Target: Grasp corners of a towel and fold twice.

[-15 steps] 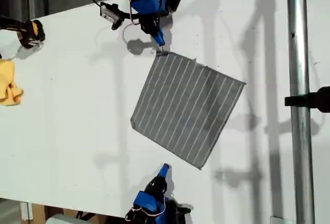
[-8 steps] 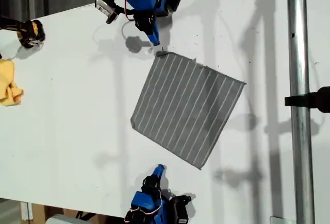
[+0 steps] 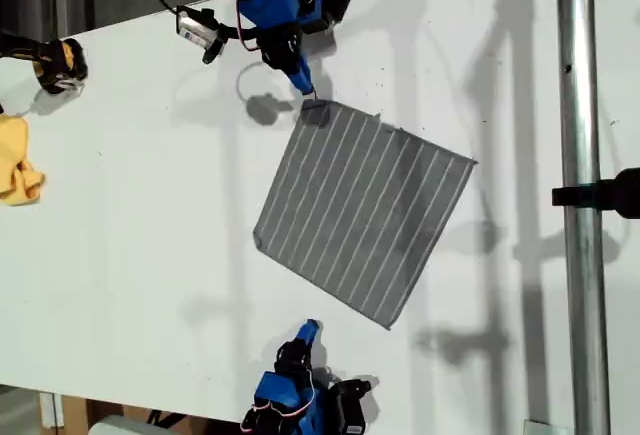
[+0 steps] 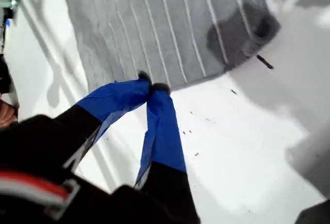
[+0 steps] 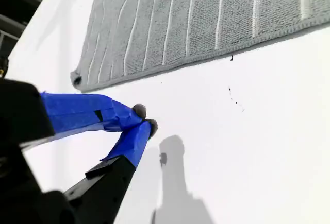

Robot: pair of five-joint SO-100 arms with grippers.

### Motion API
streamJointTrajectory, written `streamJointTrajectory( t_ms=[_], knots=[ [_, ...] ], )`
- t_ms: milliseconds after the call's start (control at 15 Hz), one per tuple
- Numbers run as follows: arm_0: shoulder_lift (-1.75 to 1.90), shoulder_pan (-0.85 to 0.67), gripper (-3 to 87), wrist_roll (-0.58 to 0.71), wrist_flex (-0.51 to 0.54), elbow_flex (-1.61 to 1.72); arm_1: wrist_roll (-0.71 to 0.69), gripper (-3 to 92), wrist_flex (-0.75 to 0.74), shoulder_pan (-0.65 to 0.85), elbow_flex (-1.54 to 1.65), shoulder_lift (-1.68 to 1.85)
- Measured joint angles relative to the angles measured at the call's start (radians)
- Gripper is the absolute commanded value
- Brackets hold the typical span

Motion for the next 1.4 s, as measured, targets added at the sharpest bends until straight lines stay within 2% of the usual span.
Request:
streamJointTrajectory(
  t_ms=[133,333,667,1000,1400],
  knots=[
    [0.0,0.0,-1.5,0.0,0.0,0.0,0.0,-0.1,-0.052,-0.058,-0.083,-0.143],
    [0.0,0.0,-1.5,0.0,0.0,0.0,-0.023,-0.1,-0.055,-0.143,-0.321,-0.423],
    [0.0,0.0,-1.5,0.0,0.0,0.0,-0.117,-0.1,0.086,-0.241,-0.899,-0.976],
    [0.0,0.0,-1.5,0.0,0.0,0.0,-0.12,-0.1,0.138,-0.334,-1.206,-1.203],
    [0.0,0.0,-1.5,0.0,0.0,0.0,-0.117,-0.1,0.11,-0.443,-1.341,-1.318]
  ],
)
